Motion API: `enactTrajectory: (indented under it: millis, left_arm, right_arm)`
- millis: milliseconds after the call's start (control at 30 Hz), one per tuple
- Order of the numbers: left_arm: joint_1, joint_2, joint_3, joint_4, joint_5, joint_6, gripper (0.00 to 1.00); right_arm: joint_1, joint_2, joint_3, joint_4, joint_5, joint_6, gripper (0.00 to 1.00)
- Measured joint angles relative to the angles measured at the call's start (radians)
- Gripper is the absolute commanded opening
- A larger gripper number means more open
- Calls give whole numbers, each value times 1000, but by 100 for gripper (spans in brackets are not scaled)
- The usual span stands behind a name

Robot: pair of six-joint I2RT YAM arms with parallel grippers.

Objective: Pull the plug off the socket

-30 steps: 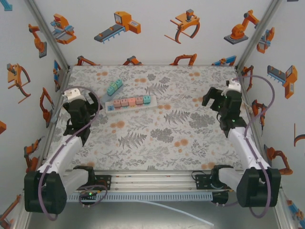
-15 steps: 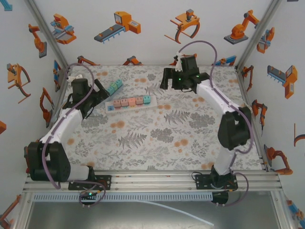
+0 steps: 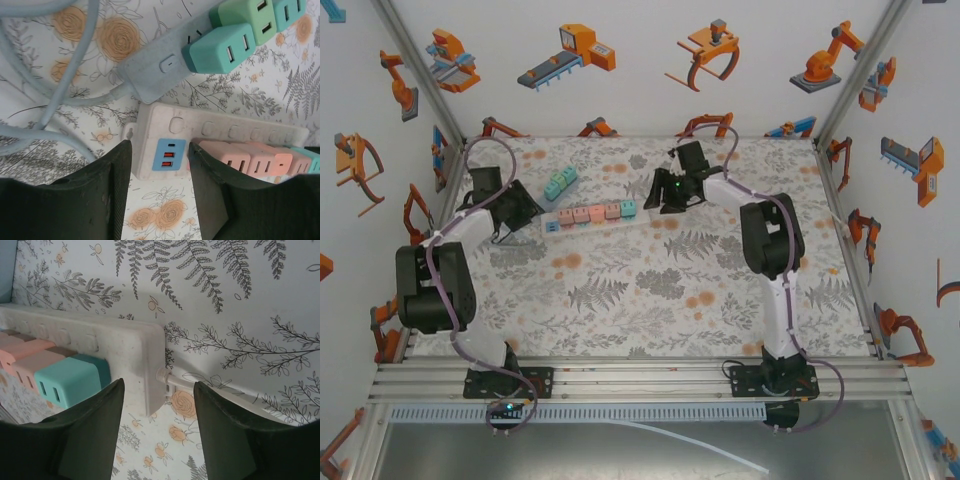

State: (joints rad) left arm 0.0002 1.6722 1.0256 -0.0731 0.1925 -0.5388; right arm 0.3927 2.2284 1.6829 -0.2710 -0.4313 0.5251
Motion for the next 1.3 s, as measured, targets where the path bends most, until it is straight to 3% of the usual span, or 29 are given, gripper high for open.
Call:
enactTrajectory:
  millis: [333, 633, 833, 1300]
  left_arm:
    - [1, 101, -8, 43, 42, 5, 43]
    - [18, 145, -17, 125, 167, 3, 40]
    - [13, 143, -65, 216, 208, -11, 38]
    - [-256, -62, -296, 231, 160, -61, 38]
  right_arm:
    - [3, 10, -2, 89, -56, 34, 47]
    - [2, 45, -13, 106, -75, 63, 40]
    - [-2, -24, -126, 154, -56, 69, 39]
    - [-75, -453, -662, 180, 111, 53, 39]
